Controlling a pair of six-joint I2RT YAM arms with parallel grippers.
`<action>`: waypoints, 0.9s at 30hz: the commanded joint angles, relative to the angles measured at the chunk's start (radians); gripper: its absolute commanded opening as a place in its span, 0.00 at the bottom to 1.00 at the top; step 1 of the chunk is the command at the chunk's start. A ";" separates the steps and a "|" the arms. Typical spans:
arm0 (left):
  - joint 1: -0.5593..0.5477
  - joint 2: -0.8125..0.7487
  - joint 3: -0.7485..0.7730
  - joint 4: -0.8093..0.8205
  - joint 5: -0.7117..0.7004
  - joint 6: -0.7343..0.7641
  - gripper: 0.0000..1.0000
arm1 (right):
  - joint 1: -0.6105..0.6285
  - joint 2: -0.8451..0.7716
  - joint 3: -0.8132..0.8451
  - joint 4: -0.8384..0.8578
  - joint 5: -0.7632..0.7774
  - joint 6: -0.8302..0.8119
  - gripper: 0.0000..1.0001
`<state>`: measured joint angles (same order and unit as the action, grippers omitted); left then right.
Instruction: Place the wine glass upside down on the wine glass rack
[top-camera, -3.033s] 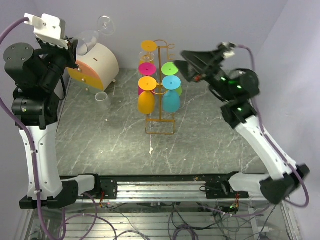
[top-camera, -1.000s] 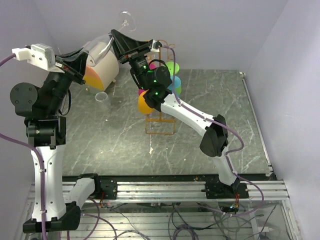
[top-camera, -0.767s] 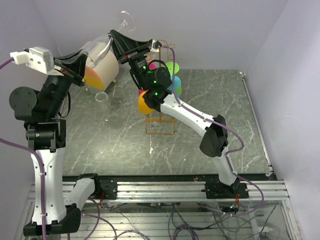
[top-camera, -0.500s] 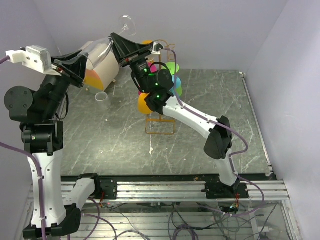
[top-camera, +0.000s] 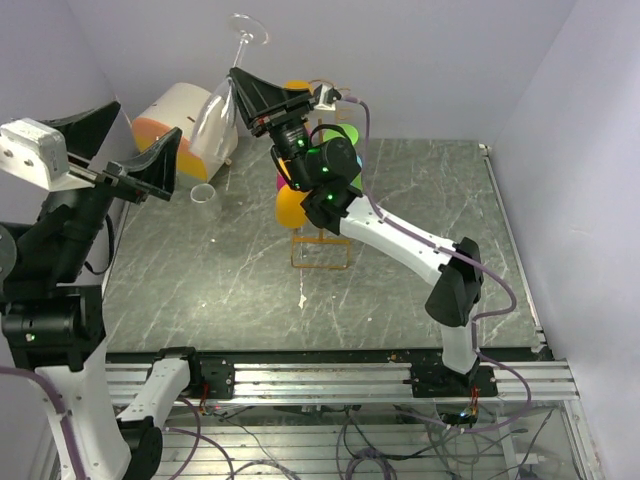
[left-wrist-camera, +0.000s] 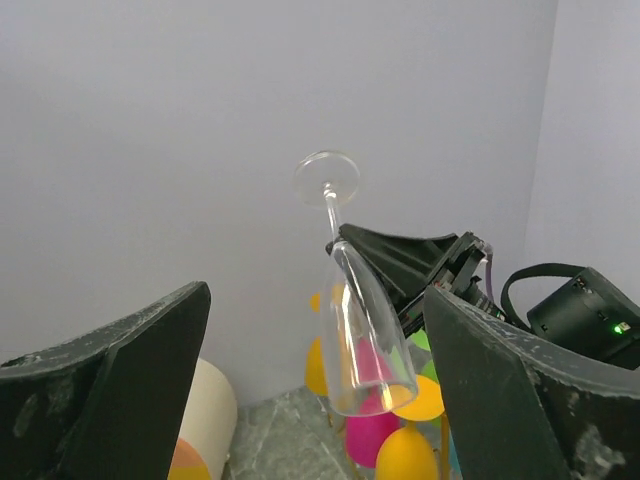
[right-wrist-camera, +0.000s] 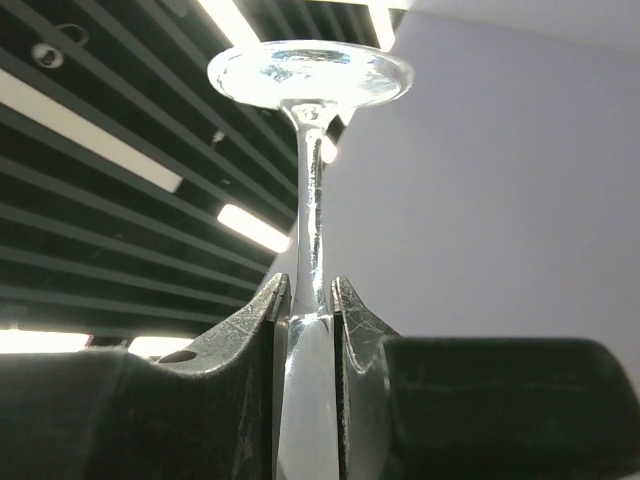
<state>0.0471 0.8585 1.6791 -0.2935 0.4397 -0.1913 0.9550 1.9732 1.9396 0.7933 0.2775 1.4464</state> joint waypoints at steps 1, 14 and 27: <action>0.004 0.009 0.091 -0.210 -0.035 0.073 0.98 | 0.001 -0.094 -0.023 -0.088 0.055 -0.110 0.00; 0.004 0.123 0.103 -0.317 -0.141 0.135 0.99 | -0.002 -0.217 -0.187 -0.086 0.084 -0.171 0.00; 0.005 0.436 -0.154 -0.217 -0.082 0.099 0.85 | 0.072 -0.481 -0.128 -0.422 -0.058 -0.829 0.00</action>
<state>0.0490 1.4124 1.4864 -0.6006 0.4053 -0.1093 0.9840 1.6066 1.7309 0.5278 0.2871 0.9627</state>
